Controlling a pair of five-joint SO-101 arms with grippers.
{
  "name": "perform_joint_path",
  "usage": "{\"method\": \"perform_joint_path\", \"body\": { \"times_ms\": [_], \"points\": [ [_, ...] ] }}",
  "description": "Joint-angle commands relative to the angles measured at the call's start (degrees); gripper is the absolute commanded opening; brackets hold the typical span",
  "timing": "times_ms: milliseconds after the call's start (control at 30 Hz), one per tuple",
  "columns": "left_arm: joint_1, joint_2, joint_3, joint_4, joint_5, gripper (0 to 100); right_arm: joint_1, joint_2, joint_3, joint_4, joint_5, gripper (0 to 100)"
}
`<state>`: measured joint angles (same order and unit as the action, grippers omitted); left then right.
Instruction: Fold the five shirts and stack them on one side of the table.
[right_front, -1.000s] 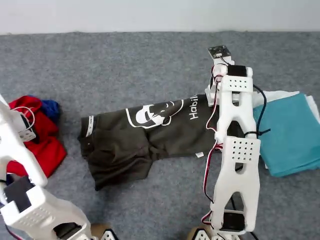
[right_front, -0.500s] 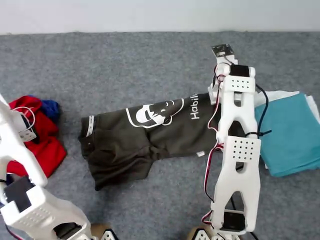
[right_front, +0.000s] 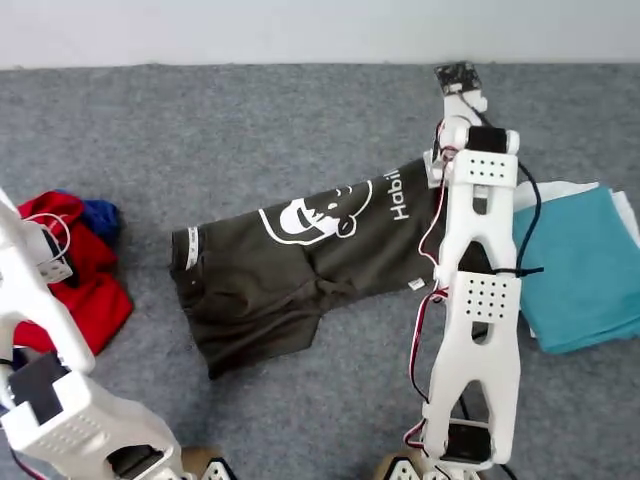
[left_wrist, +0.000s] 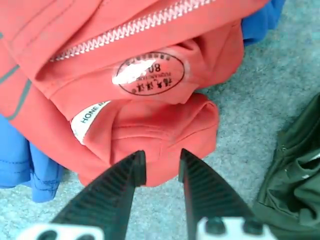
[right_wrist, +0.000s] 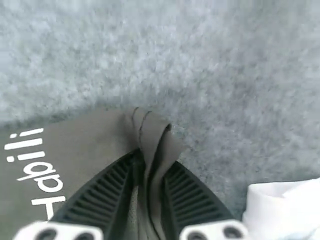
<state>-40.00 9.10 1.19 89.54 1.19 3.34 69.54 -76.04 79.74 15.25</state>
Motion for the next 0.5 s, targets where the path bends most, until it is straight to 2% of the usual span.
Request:
{"method": "perform_joint_path", "body": {
  "times_ms": [0,100,167,333,467],
  "points": [
    [0.5,-2.5,-0.2,0.0,0.0,12,1.0,0.1,-1.7,-0.4,-0.2,13.9],
    [0.5,-2.5,0.5,-0.1,-0.1,12,1.0,-0.5,-1.8,3.1,-0.5,25.5],
    [0.5,-2.5,0.9,-0.3,-0.1,12,0.6,-2.5,-3.1,6.8,-0.3,26.4],
    [0.5,-2.5,1.0,-0.9,-0.1,12,-4.3,-10.8,-11.3,24.0,1.8,26.2],
    [0.5,-2.5,1.0,-0.6,-0.1,12,-9.3,-21.1,-5.7,23.5,3.4,26.2]
  ]
}}
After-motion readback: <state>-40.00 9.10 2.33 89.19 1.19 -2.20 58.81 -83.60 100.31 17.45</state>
